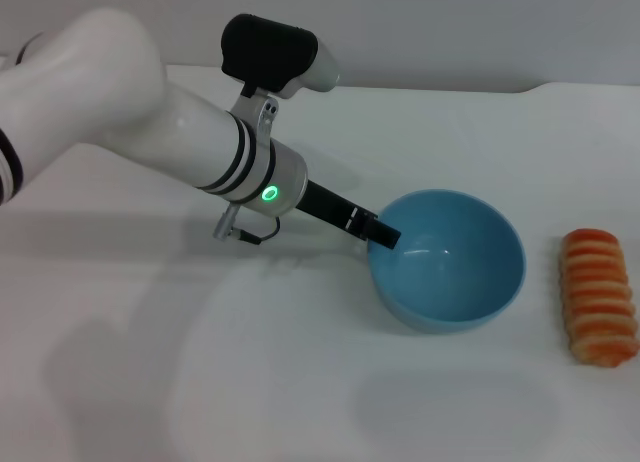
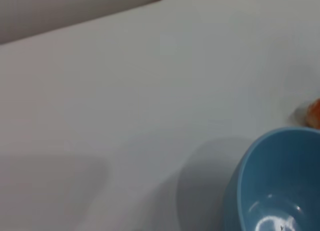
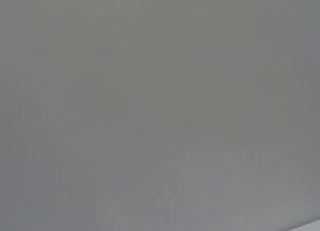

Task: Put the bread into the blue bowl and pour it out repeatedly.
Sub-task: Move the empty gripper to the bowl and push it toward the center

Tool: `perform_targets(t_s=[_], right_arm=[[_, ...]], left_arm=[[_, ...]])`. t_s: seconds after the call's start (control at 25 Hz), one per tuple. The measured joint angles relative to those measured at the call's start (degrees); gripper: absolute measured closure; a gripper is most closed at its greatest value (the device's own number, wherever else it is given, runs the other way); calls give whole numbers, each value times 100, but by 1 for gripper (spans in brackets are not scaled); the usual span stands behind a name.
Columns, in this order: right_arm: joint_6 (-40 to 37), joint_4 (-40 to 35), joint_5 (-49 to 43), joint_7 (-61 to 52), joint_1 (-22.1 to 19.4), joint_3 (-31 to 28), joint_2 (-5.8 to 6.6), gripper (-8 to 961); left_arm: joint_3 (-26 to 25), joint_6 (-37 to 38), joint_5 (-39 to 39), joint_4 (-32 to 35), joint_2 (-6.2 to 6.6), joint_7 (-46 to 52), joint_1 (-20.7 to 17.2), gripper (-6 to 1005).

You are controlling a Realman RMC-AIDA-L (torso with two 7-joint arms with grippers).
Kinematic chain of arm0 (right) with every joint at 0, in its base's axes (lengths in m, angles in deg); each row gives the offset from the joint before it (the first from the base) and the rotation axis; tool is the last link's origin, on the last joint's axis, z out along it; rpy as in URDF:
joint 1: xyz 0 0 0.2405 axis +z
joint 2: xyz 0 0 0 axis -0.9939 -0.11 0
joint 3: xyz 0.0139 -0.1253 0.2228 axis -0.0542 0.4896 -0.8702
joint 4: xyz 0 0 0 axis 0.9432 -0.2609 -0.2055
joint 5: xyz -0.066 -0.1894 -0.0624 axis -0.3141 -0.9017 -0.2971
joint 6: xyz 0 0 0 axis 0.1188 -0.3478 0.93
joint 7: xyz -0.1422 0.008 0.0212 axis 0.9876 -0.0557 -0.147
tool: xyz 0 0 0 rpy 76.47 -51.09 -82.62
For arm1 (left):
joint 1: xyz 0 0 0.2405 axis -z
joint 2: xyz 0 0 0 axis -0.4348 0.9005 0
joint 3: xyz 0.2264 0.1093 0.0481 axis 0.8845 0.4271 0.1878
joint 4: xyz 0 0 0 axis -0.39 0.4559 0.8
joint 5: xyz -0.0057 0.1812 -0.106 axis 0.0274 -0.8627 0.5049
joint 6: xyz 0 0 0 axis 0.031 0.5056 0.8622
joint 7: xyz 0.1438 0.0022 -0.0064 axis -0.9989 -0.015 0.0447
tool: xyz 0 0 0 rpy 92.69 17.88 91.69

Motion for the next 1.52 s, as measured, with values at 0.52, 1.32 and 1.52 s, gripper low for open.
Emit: perform_targets(t_s=[0.52, 1.32, 1.52], right_arm=[[3, -1, 0, -2, 26, 0, 2, 327], [4, 16, 0, 27, 18, 0, 1, 328], [7, 17, 0, 30, 11, 0, 0, 328]], left_arm=[[469, -223, 557, -500, -12, -35, 230, 191], [513, -204, 883, -714, -3, 30, 368, 588], [516, -235, 854, -714, 14, 147, 422, 720]])
